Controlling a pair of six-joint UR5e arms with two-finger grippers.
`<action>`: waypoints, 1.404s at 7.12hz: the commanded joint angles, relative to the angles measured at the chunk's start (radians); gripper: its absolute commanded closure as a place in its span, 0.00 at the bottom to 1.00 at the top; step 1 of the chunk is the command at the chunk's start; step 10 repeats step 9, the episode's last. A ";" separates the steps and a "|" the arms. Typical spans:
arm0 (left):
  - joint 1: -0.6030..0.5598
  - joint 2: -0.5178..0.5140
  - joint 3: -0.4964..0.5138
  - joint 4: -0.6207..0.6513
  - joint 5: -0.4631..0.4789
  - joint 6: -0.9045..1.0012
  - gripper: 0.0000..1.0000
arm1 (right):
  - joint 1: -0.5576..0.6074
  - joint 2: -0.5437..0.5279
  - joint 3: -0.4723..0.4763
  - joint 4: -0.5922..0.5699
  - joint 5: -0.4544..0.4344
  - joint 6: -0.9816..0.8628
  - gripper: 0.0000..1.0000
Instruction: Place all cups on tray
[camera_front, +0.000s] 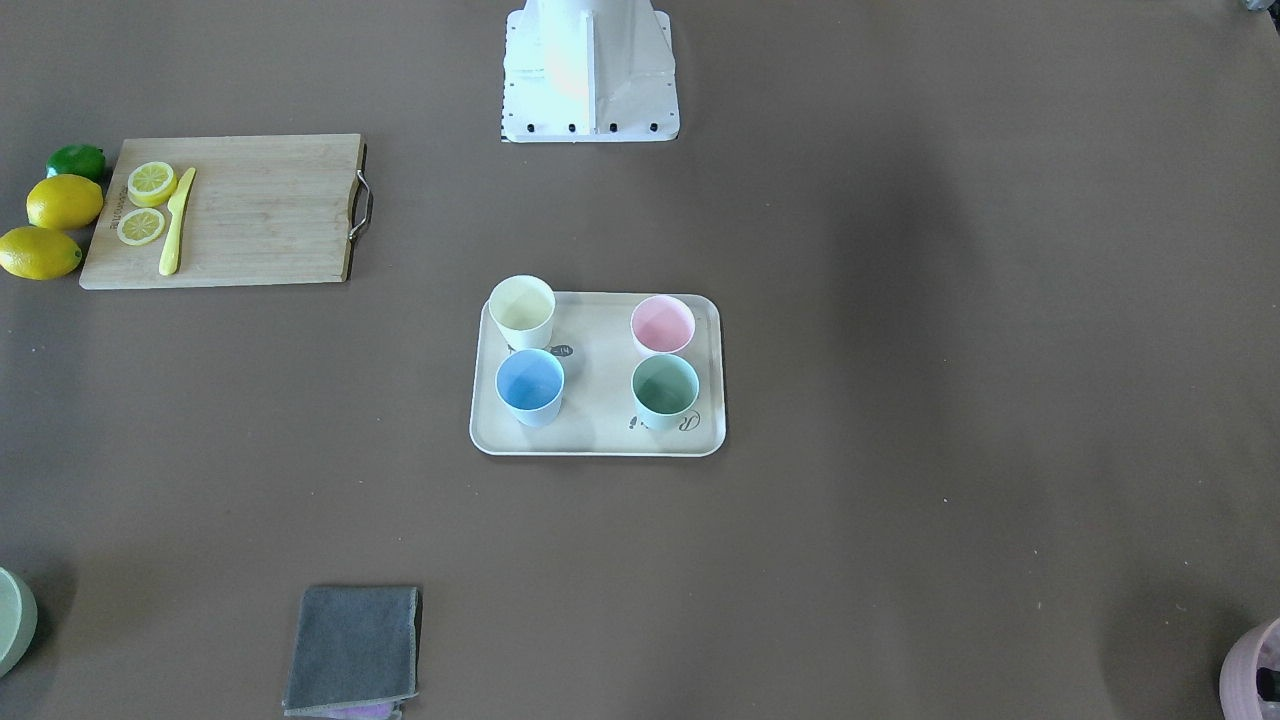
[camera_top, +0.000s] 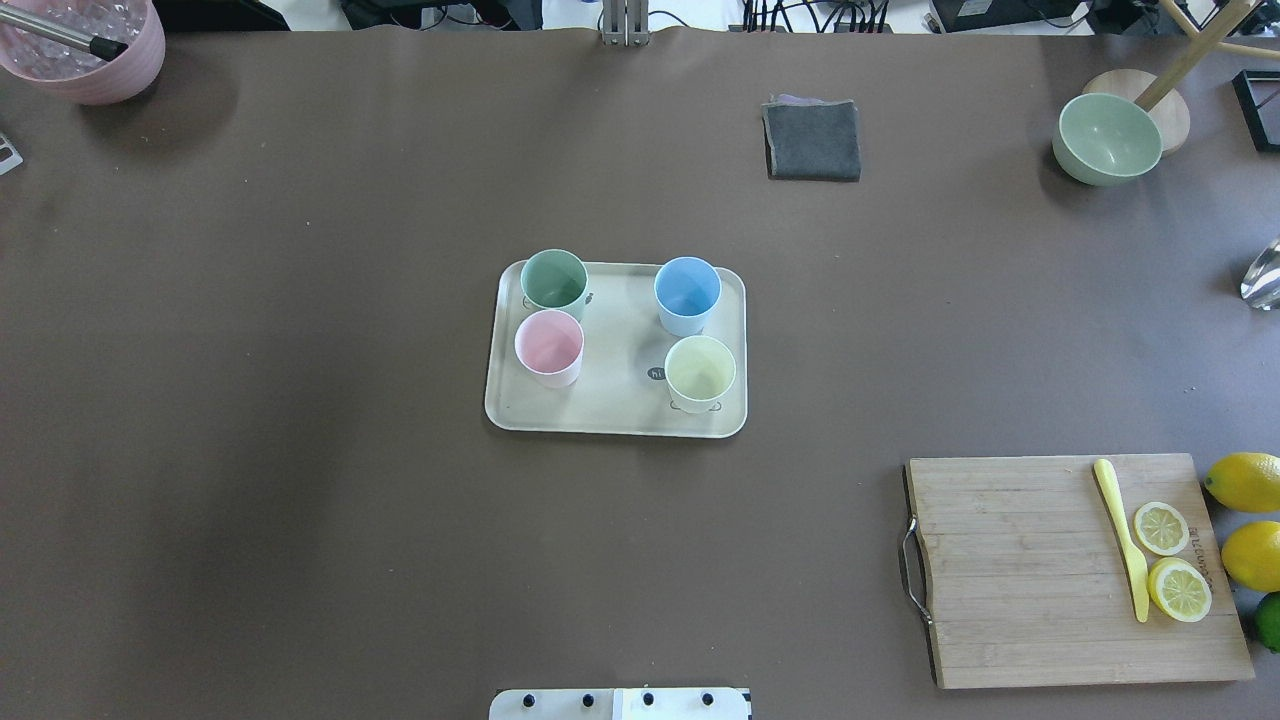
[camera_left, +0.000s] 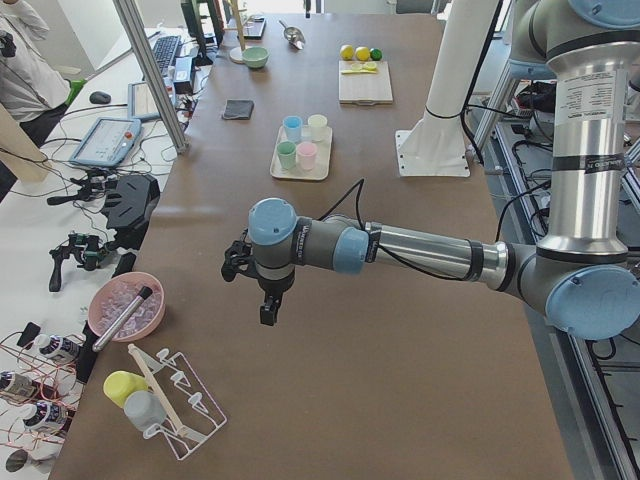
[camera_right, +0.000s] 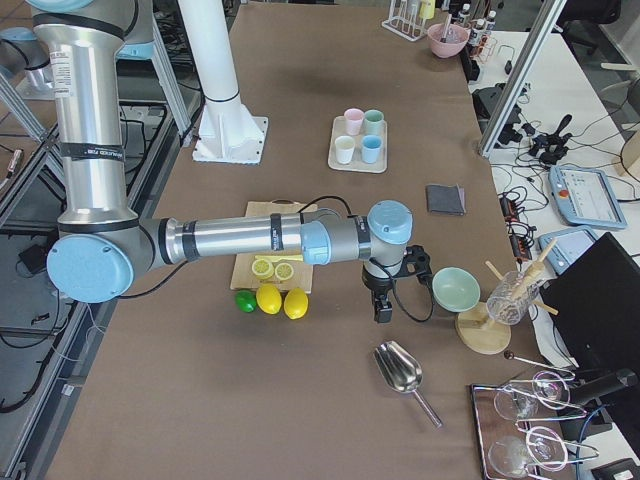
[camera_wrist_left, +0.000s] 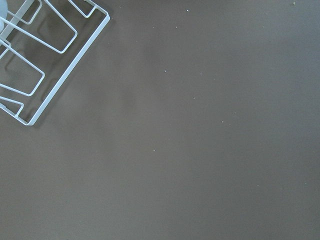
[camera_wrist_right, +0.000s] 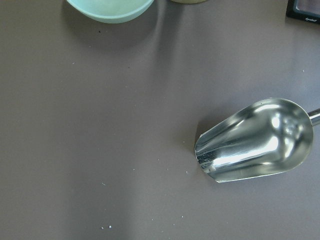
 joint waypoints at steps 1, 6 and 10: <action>-0.001 0.002 0.005 0.000 0.001 0.003 0.02 | 0.000 -0.005 0.000 -0.007 0.008 0.000 0.00; -0.012 0.042 -0.030 0.001 0.011 0.009 0.02 | 0.003 -0.031 0.022 -0.012 0.029 0.000 0.00; -0.014 0.057 -0.056 0.001 0.004 0.009 0.02 | 0.001 -0.036 0.013 -0.010 0.019 0.000 0.00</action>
